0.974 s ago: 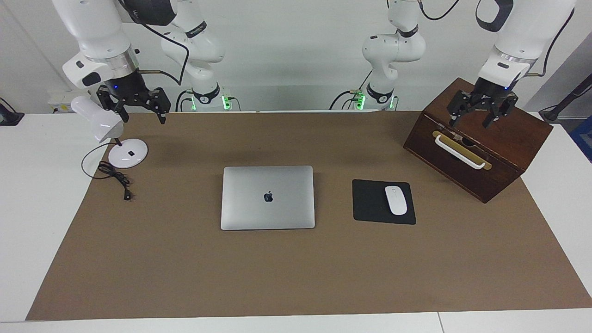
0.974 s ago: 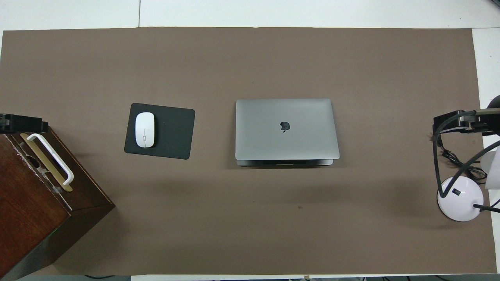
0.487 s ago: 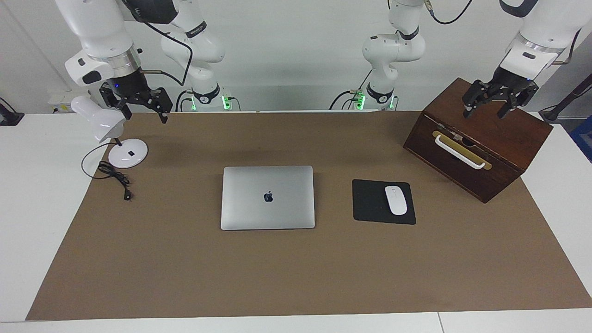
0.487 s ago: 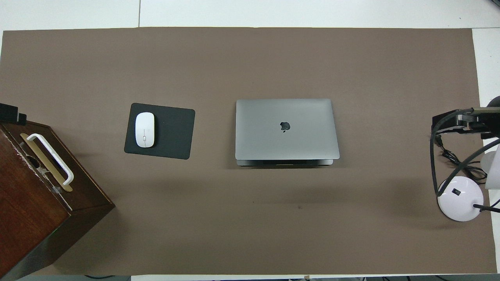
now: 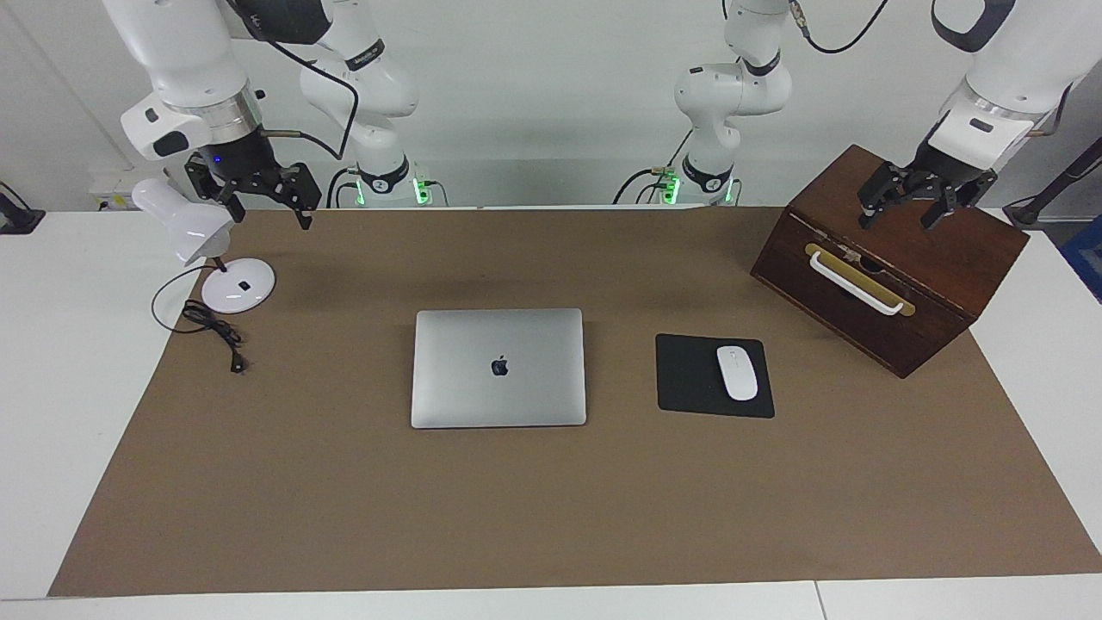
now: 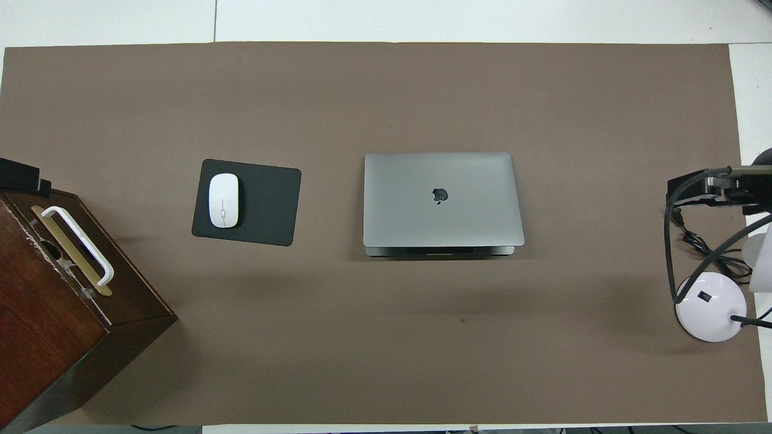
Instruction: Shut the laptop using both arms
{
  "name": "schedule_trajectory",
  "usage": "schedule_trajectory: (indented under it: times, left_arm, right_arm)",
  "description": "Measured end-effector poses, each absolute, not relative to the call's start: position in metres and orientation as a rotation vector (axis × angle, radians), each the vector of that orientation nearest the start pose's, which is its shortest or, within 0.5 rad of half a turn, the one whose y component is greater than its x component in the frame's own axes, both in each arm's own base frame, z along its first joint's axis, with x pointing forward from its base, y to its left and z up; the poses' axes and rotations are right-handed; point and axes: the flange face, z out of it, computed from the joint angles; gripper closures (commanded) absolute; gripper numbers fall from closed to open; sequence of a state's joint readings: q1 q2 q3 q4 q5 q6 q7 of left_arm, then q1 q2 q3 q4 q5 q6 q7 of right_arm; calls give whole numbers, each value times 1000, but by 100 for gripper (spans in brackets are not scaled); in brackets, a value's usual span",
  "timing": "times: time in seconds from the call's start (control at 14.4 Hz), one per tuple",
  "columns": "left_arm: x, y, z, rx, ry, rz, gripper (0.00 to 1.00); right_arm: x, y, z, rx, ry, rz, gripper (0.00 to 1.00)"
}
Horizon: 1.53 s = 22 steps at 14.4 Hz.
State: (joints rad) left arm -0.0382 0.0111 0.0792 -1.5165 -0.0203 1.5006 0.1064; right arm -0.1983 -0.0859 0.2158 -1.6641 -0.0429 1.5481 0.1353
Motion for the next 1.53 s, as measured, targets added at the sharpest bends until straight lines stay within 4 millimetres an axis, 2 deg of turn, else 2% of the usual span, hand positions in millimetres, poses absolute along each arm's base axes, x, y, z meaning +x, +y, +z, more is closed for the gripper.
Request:
schedule_trajectory:
  times: [0.63,1.53]
  left_arm:
    - [551,19,633,-3161,106,57,0]
    - [551,11,633,-3161,102,56,0]
  right_arm:
    - [525,13,625,-3198,163,41,0]
    - [525,1,626,-3182,183,41,0]
